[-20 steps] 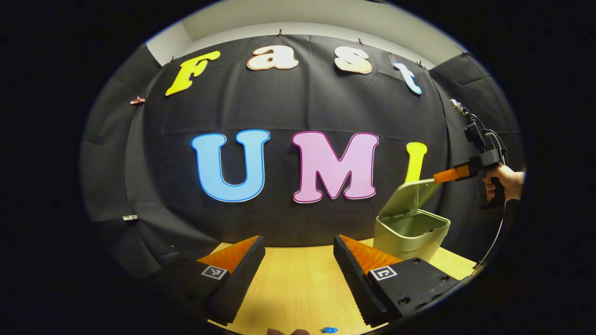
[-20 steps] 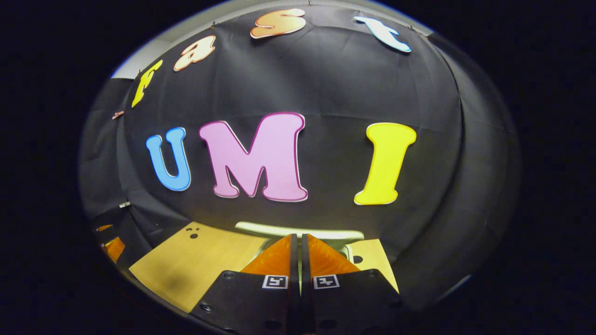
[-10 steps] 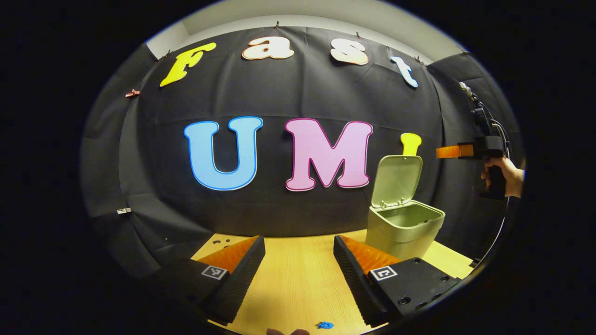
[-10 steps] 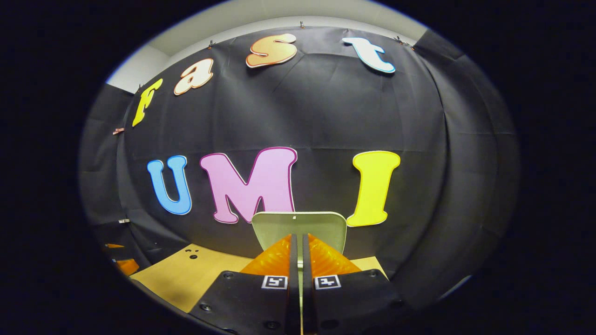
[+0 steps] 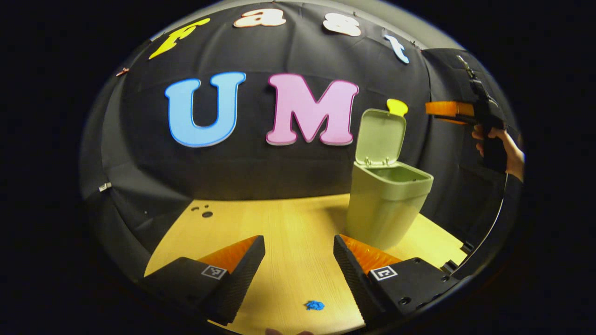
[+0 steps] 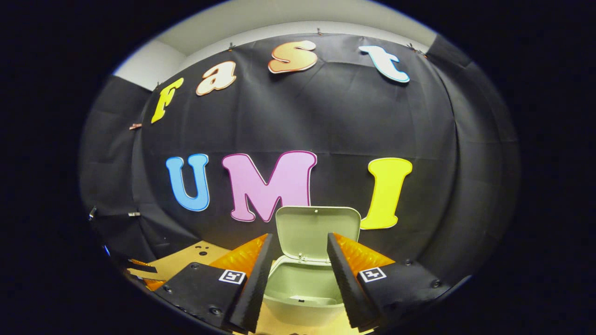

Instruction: Press the lid of the desktop garbage bin to open it, pick up the crumpled paper on the desktop and throw it into the bin, then pick up the pop can on the desktop and drop it into the bin, and finally close the garbage bin lid.

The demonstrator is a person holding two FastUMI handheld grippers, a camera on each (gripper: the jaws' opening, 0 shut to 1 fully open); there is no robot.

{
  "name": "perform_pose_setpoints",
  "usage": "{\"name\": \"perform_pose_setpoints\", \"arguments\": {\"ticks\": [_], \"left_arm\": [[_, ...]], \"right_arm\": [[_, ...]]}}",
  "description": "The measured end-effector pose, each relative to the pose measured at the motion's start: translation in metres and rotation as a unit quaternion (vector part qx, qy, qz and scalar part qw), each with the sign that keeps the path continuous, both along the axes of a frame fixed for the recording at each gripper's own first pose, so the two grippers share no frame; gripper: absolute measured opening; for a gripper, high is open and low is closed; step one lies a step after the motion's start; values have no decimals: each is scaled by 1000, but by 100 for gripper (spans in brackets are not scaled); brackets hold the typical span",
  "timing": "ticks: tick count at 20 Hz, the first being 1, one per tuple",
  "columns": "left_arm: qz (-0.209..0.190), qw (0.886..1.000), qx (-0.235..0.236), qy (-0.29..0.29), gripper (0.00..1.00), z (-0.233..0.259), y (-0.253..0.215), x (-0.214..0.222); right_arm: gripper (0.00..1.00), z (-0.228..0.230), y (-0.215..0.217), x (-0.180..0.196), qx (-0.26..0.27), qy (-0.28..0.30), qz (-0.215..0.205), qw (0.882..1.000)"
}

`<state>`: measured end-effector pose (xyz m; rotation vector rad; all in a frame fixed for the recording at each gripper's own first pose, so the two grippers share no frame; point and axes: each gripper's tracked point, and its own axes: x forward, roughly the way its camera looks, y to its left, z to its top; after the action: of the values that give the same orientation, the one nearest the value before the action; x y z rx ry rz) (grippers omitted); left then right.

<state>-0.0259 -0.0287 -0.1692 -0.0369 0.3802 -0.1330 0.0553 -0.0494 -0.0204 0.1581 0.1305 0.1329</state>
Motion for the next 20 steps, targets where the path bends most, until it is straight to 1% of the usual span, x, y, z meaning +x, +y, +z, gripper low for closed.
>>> {"name": "perform_pose_setpoints", "arguments": {"ticks": [2,3,4,5,7,10,15,17,20], "left_arm": [[-10,1000,7,24,96,-19,-4,2],[-16,999,8,35,96,-27,-6,3],[-25,999,6,46,96,-36,-11,4],[-33,998,4,59,96,-46,-12,-6],[-52,994,-5,91,96,-73,-21,-6],[-75,987,-20,140,96,-111,-29,-28],[-94,978,4,188,95,-158,-34,-44],[-103,974,20,199,94,-173,-35,-45],[-110,970,31,216,93,-191,-40,-43]], "right_arm": [[74,-3,11,-7,-1,5,17,1000],[80,-3,16,-11,2,6,23,1000],[76,-4,20,-13,3,8,26,1000],[77,-6,22,-15,4,10,26,1000],[79,-10,26,-20,6,15,27,999],[79,-15,30,-29,6,26,30,999],[78,-17,23,-40,4,36,23,999],[79,-18,19,-46,4,42,18,999],[79,-21,19,-56,16,53,17,998]]}}
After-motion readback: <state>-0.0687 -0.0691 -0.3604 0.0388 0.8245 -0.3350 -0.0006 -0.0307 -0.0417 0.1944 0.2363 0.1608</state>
